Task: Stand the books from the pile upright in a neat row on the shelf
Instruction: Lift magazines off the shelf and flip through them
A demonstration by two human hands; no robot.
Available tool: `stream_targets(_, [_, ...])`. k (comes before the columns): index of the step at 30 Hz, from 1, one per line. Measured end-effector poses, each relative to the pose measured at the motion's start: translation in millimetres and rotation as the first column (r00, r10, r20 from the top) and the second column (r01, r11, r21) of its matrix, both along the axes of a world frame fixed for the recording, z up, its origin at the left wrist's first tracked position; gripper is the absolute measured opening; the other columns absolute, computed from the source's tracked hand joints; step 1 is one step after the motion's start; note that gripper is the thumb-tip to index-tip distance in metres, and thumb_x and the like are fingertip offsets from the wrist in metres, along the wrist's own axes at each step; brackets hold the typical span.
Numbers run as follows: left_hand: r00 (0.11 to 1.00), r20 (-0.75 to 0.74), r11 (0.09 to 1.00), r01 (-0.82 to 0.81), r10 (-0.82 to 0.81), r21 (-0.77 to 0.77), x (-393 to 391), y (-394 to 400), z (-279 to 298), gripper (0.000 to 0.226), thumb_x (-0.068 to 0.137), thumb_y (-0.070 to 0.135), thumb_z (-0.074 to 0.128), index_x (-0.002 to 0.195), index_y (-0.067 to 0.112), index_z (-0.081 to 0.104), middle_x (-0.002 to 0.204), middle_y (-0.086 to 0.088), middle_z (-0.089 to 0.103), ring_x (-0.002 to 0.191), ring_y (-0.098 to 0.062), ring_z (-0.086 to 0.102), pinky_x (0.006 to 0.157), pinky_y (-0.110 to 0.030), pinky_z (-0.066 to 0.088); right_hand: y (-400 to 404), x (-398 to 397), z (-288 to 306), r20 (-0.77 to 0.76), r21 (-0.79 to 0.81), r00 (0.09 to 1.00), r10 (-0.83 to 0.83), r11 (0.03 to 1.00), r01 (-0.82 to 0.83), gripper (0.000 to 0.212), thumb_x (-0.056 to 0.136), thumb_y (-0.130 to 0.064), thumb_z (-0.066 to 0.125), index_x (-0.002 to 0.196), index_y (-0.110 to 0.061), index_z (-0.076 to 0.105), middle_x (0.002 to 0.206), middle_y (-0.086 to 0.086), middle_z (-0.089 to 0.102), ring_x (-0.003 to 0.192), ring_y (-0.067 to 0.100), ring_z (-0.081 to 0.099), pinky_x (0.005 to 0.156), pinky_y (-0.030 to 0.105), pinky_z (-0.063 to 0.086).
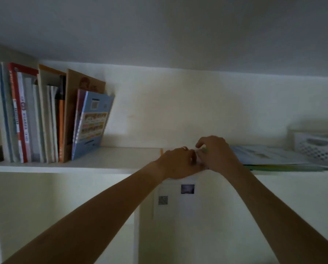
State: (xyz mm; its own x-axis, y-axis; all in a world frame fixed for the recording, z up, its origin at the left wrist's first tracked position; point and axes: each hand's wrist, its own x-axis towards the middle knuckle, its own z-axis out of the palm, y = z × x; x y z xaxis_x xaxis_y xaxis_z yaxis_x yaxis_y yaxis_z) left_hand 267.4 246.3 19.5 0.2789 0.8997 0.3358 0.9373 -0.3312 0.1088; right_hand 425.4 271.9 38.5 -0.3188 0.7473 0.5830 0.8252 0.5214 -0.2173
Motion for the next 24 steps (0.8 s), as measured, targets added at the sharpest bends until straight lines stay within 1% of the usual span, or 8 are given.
stream_targets(3, [0.986, -0.165, 0.999, -0.025, 0.028, 0.02, 5, 8, 3, 0.076, 0.083, 0.081, 0.059, 0.133, 0.023, 0.055, 0.124, -0.007, 0.056, 0.112, -0.028, 0.057, 0.093, -0.041, 0.045, 6, 41, 0, 0.036, -0.025, 0.999, -0.021, 0.999, 0.022, 0.038, 0.086, -0.052, 0.07, 0.11, -0.023, 0.074, 0.111, 0.006, 0.068, 0.101, 0.026, 0.065, 0.087, 0.041, 0.054])
stream_targets(7, [0.991, -0.117, 0.997, 0.067, -0.064, 0.027, -3, 16, 4, 0.078, 0.075, 0.082, 0.067, 0.122, 0.02, 0.057, 0.114, -0.003, 0.054, 0.099, -0.023, 0.055, 0.086, -0.039, 0.048, 13, 82, 1, 0.161, -0.157, 0.985, -0.068, 0.983, 0.093, 0.087, 0.059, -0.102, 0.041, 0.108, -0.036, 0.069, 0.083, -0.004, 0.061, 0.076, 0.018, 0.061, 0.072, 0.033, 0.051])
stream_targets(11, [0.982, -0.15, 0.989, 0.128, -0.117, 0.068, 1, 18, 2, 0.078, 0.076, 0.078, 0.062, 0.122, 0.016, 0.06, 0.118, -0.006, 0.062, 0.105, -0.027, 0.061, 0.092, -0.044, 0.051, 15, 91, 3, 0.169, -0.269, 0.985, 0.04, 0.963, 0.008, 0.093, 0.056, -0.102, 0.046, 0.121, -0.038, 0.064, 0.104, -0.002, 0.065, 0.089, 0.016, 0.062, 0.075, 0.033, 0.049])
stream_targets(13, [0.979, -0.152, 0.988, 0.145, -0.135, 0.06, 4, 16, 8, 0.07, 0.082, 0.072, 0.069, 0.123, 0.016, 0.063, 0.118, -0.006, 0.064, 0.106, -0.027, 0.062, 0.092, -0.041, 0.051, 14, 96, 9, 0.18, -0.335, 0.98, 0.081, 0.942, -0.017, 0.081, 0.065, -0.087, 0.066, 0.131, -0.04, 0.059, 0.122, -0.007, 0.06, 0.11, 0.017, 0.059, 0.093, 0.036, 0.049])
stream_targets(15, [0.981, -0.135, 0.988, 0.146, -0.139, 0.041, 6, 14, 14, 0.059, 0.088, 0.064, 0.071, 0.123, 0.016, 0.065, 0.118, -0.003, 0.066, 0.107, -0.023, 0.062, 0.09, -0.034, 0.048, 11, 106, 16, 0.196, -0.362, 0.976, 0.095, 0.932, -0.019, 0.076, 0.071, -0.067, 0.079, 0.137, -0.04, 0.053, 0.125, -0.012, 0.053, 0.117, 0.014, 0.054, 0.096, 0.031, 0.043])
stream_targets(18, [0.988, -0.084, 0.99, 0.131, -0.127, 0.046, 5, 16, 19, 0.047, 0.092, 0.063, 0.065, 0.118, 0.024, 0.07, 0.114, 0.004, 0.071, 0.104, -0.018, 0.065, 0.083, -0.032, 0.049, 14, 119, 19, 0.212, -0.302, 0.974, 0.082, 0.953, -0.015, 0.068, 0.073, -0.058, 0.083, 0.133, -0.04, 0.057, 0.123, -0.012, 0.058, 0.114, 0.012, 0.06, 0.09, 0.028, 0.046])
stream_targets(21, [0.989, -0.123, 0.99, 0.093, -0.08, 0.108, 6, 20, 19, 0.048, 0.093, 0.068, 0.058, 0.12, 0.03, 0.067, 0.116, 0.006, 0.068, 0.105, -0.016, 0.064, 0.083, -0.034, 0.049, 20, 126, 16, 0.069, -0.239, 0.988, 0.138, 0.964, -0.118, 0.039, 0.08, -0.049, 0.081, 0.116, -0.038, 0.069, 0.114, -0.011, 0.07, 0.105, 0.007, 0.067, 0.088, 0.03, 0.055])
stream_targets(24, [0.989, -0.134, 0.971, 0.089, -0.06, 0.224, 10, 23, 15, 0.055, 0.093, 0.067, 0.059, 0.133, 0.029, 0.058, 0.127, 0.002, 0.062, 0.111, -0.019, 0.061, 0.082, -0.03, 0.043, 20, 126, 8, 0.035, -0.056, 0.989, 0.147, 0.988, -0.145, 0.017, 0.092, -0.047, 0.069, 0.102, -0.032, 0.072, 0.091, -0.009, 0.071, 0.083, 0.011, 0.068, 0.069, 0.028, 0.051])
